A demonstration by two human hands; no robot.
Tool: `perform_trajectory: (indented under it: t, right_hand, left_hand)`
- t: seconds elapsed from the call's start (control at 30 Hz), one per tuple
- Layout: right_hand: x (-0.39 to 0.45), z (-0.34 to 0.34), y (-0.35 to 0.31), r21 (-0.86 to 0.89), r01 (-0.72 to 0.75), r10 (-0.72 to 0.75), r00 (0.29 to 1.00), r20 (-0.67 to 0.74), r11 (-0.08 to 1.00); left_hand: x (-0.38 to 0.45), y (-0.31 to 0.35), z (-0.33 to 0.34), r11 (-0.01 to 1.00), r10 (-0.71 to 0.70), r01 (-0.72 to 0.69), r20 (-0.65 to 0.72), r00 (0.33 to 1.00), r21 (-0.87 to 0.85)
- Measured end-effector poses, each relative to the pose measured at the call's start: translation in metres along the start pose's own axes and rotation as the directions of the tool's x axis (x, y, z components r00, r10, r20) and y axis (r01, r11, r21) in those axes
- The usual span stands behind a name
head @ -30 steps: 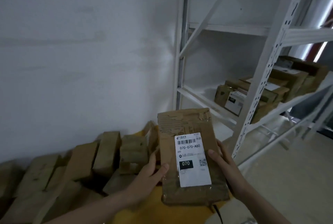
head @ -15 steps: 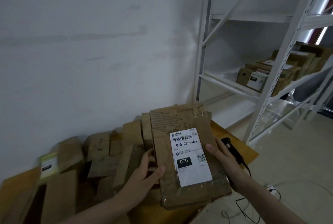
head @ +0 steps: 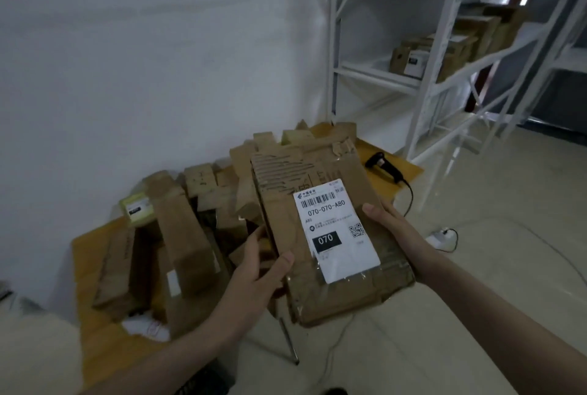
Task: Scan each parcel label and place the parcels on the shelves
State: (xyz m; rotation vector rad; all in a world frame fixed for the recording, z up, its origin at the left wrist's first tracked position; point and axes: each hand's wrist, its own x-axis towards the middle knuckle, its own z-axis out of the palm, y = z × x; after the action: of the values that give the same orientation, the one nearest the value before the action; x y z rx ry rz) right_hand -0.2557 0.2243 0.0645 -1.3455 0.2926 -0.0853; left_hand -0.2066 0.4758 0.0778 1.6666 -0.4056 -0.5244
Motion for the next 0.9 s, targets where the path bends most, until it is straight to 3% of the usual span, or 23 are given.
perform_trajectory:
  t: [0.2, 0.3, 0.43, 0.6, 0.9]
  right_hand:
    - [-0.107, -0.044, -0.005, 0.059, 0.097, -0.076, 0.957, -0.281, 0.994]
    - [-0.149, -0.081, -0.011, 0.051, 0.152, -0.114, 0.889, -0.443, 0.987]
    - [-0.192, -0.136, -0.02, 0.021, 0.179, -0.13, 0.784, -0.607, 0.984]
    - [-0.208, -0.219, -0.035, -0.009, 0.212, -0.159, 0.701, -0.696, 0.977]
    - [-0.165, -0.41, -0.099, -0.026, 0.222, -0.168, 0.653, -0.738, 0.975]
  left_hand:
    - [-0.012, 0.009, 0.065, 0.997, 0.025, -0.042, 0.241, 0.97, 0.063]
    - [0.003, 0.019, 0.113, 0.988, 0.04, -0.091, 0.36, 0.932, 0.127]
    - [0.021, 0.039, 0.189, 0.981, 0.102, -0.17, 0.505, 0.857, 0.09]
    - [0.066, 0.054, 0.283, 0.976, 0.132, -0.21, 0.614, 0.778, 0.056]
    - [0.201, 0.097, 0.462, 0.985, 0.12, -0.172, 0.699, 0.705, 0.004]
